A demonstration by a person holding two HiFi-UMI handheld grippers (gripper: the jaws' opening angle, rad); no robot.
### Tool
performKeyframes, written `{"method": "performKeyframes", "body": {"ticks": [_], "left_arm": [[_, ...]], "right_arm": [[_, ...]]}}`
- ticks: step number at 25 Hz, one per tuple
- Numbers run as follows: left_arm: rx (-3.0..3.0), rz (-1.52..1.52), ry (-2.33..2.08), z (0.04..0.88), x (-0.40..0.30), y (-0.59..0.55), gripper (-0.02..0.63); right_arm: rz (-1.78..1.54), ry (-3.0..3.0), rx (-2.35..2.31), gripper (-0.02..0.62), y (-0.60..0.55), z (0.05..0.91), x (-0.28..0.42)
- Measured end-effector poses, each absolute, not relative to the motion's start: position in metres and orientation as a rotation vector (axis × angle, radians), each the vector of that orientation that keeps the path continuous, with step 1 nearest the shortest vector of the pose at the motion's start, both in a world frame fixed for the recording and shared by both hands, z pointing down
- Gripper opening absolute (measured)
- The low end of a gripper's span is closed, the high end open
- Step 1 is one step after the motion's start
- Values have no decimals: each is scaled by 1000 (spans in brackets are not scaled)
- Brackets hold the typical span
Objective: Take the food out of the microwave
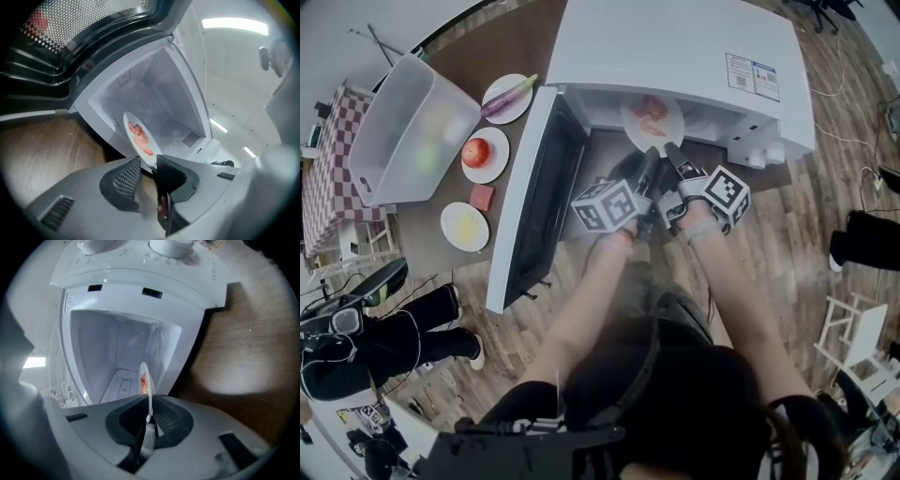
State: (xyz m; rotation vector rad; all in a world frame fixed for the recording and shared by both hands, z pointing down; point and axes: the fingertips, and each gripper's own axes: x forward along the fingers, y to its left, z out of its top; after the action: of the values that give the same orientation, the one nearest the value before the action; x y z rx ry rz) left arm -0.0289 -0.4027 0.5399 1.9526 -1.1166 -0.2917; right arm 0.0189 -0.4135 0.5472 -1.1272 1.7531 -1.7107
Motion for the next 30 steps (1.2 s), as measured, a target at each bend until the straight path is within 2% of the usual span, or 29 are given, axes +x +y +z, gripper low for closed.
{"method": "performKeyframes", "body": {"ticks": [5, 19, 20, 22, 24, 30], "left_arm": [[2040, -206, -1179, 536, -28, -397, 144], [2118, -26, -1248, 533, -37, -369, 149], [2126, -30, -1258, 532, -39, -368, 140], [2139, -41, -1291, 530, -44, -366, 63], [2156, -39, -1320, 528, -46, -363, 21], [2247, -10, -1342, 518, -43, -352, 2]], "right_arm": [[-1723, 1739, -1118, 23, -411, 547, 21], [-1727, 1743, -1120, 25, -397, 544, 23], [-1724, 1749, -1122, 25, -397, 544, 23], [-1724, 1748, -1112, 25, -395, 544, 22], [-1732, 1738, -1102, 25, -391, 545, 22], [-1735, 1740, -1077, 28, -379, 544, 20]]}}
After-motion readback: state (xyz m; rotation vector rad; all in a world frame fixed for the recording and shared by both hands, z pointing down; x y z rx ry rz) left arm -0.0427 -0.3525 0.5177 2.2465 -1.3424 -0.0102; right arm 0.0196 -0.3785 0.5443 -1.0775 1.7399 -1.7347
